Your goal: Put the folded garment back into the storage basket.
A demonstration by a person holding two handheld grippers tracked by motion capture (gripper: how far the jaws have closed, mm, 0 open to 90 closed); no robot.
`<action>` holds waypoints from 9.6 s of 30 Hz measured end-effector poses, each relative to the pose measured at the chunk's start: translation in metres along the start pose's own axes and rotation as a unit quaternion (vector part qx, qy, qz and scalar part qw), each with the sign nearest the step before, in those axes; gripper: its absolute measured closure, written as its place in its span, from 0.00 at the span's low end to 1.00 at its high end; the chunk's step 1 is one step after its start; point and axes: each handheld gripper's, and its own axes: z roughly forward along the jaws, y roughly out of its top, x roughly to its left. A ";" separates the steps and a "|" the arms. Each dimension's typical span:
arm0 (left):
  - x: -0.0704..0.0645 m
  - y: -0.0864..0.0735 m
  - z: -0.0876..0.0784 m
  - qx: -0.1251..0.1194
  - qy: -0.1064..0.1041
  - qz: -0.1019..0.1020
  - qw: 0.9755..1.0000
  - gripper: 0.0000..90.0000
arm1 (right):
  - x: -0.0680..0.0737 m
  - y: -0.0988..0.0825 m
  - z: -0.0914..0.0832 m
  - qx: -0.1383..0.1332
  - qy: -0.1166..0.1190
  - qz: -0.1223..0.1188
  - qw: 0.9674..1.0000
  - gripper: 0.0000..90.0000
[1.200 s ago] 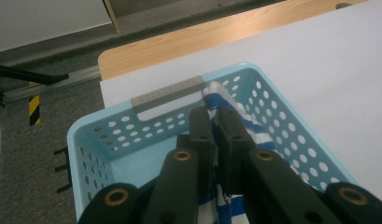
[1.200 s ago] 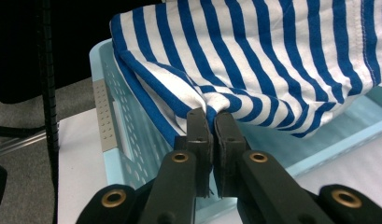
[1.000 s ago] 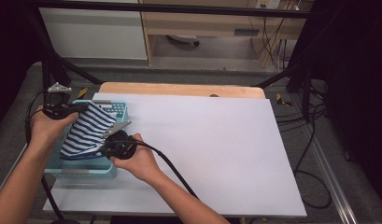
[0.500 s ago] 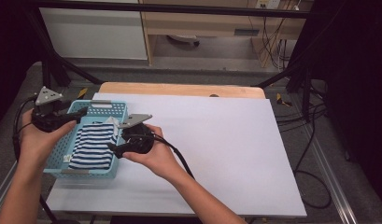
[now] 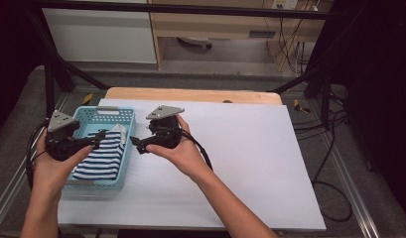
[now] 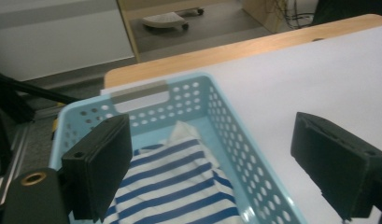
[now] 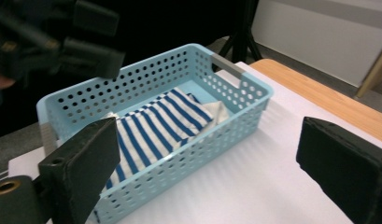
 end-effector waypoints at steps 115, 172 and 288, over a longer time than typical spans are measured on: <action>-0.025 -0.013 0.001 0.004 -0.046 0.003 0.999 0.05 | -0.178 -0.054 -0.235 -0.105 -0.175 0.079 0.976 0.04; -0.030 -0.016 0.000 0.002 -0.047 0.010 0.999 0.05 | -0.181 -0.159 -0.275 -0.102 -0.210 0.138 0.963 0.04; -0.053 -0.075 0.000 -0.034 -0.083 -0.003 0.996 0.06 | -0.109 -0.221 -0.181 -0.038 -0.134 0.092 0.986 0.06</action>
